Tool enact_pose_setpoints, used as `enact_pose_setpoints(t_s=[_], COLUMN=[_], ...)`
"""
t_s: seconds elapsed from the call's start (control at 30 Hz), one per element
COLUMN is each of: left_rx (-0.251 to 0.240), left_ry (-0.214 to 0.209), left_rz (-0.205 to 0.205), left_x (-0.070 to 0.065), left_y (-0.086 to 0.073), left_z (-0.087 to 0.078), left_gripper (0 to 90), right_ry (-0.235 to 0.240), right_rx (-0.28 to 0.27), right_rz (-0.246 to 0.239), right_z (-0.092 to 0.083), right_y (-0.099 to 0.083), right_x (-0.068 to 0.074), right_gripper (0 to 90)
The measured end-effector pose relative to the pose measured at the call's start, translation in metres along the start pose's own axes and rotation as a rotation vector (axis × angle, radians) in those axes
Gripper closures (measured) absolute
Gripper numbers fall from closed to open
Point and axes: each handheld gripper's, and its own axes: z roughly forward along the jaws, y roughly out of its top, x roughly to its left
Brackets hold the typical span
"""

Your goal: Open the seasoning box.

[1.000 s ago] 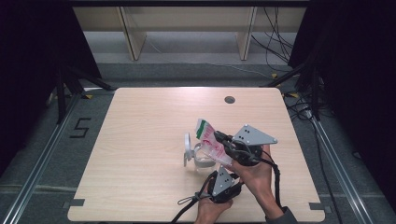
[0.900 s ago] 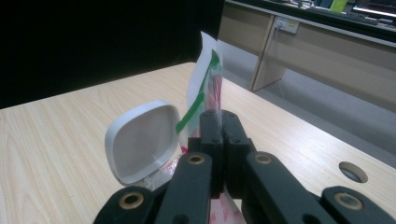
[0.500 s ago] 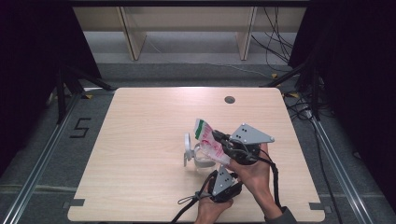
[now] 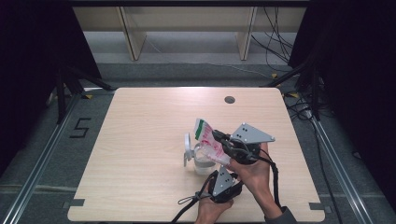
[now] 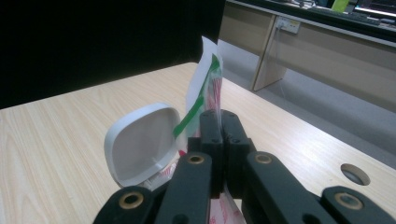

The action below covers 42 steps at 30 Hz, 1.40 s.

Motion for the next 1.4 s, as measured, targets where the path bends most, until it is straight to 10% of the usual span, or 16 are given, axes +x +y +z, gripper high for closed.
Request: enact_pose_setpoints(t_s=[1.4], left_rx=[-0.017], left_ry=[0.003], left_rz=[0.011], left_x=[0.0001], left_y=[0.0052], left_z=[0.0031], left_gripper=[75.0], right_ry=[0.008], right_rx=[-0.009], right_rz=[0.0], right_z=[0.0025], right_y=[0.0035], right_x=[-0.0019], right_gripper=[90.0])
